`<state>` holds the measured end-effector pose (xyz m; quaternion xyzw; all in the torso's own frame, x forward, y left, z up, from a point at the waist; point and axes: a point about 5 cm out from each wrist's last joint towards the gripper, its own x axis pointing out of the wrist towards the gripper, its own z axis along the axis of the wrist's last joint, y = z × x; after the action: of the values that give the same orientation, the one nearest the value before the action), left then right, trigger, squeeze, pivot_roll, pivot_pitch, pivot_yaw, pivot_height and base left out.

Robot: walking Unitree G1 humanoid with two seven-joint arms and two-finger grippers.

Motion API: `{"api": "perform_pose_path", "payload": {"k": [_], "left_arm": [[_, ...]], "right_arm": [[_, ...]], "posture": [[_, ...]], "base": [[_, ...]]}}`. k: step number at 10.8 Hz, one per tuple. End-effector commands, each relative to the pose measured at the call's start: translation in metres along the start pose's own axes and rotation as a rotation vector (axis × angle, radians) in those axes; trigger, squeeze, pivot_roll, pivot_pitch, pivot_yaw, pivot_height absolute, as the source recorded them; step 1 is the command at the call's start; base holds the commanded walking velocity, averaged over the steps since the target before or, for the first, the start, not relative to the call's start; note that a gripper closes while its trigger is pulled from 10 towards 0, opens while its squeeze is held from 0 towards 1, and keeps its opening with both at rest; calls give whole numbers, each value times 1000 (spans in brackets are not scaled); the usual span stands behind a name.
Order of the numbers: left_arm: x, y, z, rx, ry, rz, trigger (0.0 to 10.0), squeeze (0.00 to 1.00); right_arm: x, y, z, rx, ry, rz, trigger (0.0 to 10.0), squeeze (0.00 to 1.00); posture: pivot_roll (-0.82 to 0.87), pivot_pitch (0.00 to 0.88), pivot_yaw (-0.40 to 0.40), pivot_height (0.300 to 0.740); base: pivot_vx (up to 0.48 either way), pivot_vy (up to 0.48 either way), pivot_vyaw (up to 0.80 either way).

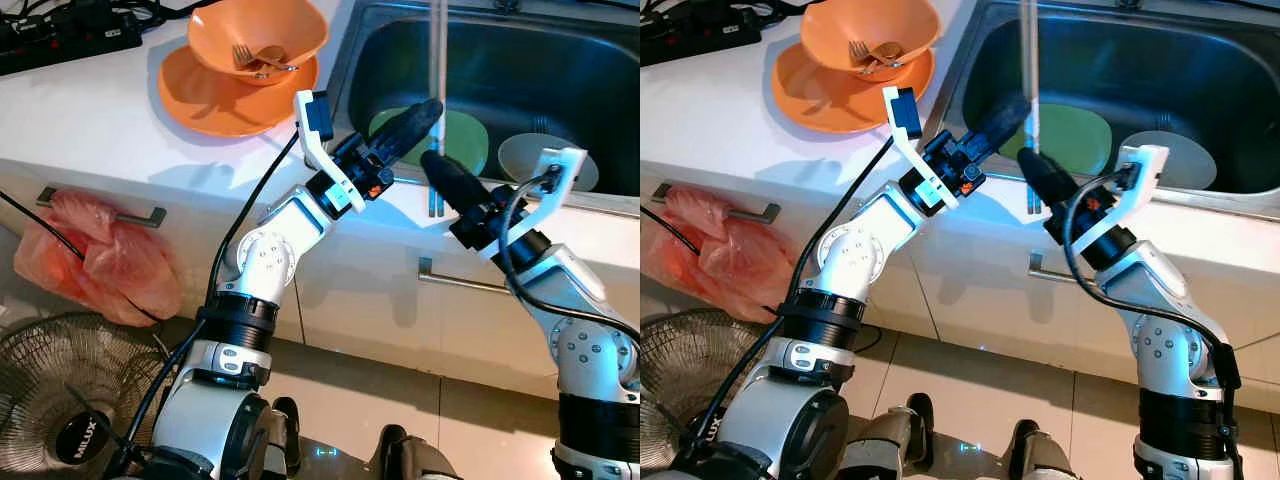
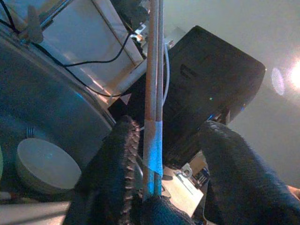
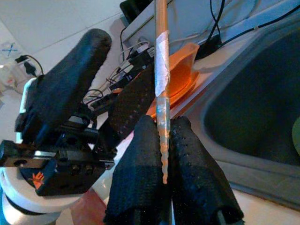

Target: Kitchen organization

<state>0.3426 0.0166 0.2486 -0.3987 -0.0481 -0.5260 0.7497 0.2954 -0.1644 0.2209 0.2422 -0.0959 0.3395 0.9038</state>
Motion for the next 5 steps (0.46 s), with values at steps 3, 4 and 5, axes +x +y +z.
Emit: {"api": "perform_pose_path", "payload": {"k": [3, 4, 5], "left_arm": [[1, -4, -9, 43, -24, 54, 10000, 0], [-4, -1, -7, 156, 5, 108, 10000, 0], [-8, 0, -5, 237, 26, 141, 10000, 0]], "right_arm": [[3, -6, 5, -5, -27, -56, 0, 0], [4, -9, 8, -12, -42, -80, 0, 0], [5, -12, 10, -16, -54, -101, 0, 0]], "posture": [[49, 215, 28, 740], [51, 215, 29, 740], [54, 214, 27, 740]], "base": [[0, 0, 0], [0, 0, 0], [0, 0, 0]]}}
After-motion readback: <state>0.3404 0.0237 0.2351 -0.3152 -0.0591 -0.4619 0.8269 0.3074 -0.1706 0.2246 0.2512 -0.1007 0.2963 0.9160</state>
